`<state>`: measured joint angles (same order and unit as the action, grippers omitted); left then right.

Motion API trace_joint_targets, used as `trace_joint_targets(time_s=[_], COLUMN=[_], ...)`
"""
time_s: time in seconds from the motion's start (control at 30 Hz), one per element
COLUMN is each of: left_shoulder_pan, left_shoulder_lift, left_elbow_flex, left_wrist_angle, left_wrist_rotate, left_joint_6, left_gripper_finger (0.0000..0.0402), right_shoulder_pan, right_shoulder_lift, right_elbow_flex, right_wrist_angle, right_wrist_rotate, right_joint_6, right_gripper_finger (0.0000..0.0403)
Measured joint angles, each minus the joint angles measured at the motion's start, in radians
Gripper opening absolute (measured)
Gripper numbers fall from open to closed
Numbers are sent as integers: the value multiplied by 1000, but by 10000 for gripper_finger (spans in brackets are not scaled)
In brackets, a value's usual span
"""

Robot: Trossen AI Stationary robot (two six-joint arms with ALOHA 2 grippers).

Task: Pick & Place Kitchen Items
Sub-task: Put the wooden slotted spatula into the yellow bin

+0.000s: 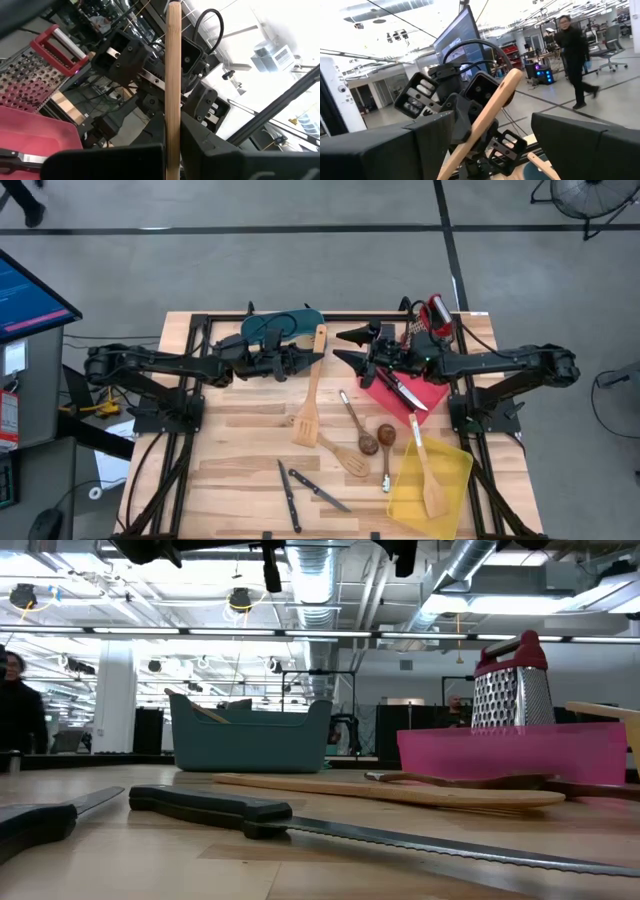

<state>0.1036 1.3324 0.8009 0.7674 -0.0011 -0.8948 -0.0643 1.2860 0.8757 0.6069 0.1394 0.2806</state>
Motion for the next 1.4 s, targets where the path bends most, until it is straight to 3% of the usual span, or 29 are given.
trace_joint_targets(time_s=[0.53, 0.8, 1.17, 1.4], left_shoulder_pan=[0, -2, -2, -2], left_shoulder_lift=[11, 11, 11, 11], left_elbow_flex=[0, 0, 0, 0], left_wrist_angle=[-5, -5, -18, -25], left_wrist_rotate=[-8, -7, 11, 16], left_joint_6=[28, 31, 53, 53], left_gripper_finger=[8, 8, 8, 8], right_shoulder_pan=[-24, -24, -20, -21], right_shoulder_lift=[108, 136, 212, 197], right_elbow_flex=[15, 71, 178, 209], right_wrist_angle=[93, 27, -35, -137], right_wrist_rotate=[-11, -14, -93, -94], right_joint_6=[15, 8, -29, -29], right_gripper_finger=[277, 277, 274, 222])
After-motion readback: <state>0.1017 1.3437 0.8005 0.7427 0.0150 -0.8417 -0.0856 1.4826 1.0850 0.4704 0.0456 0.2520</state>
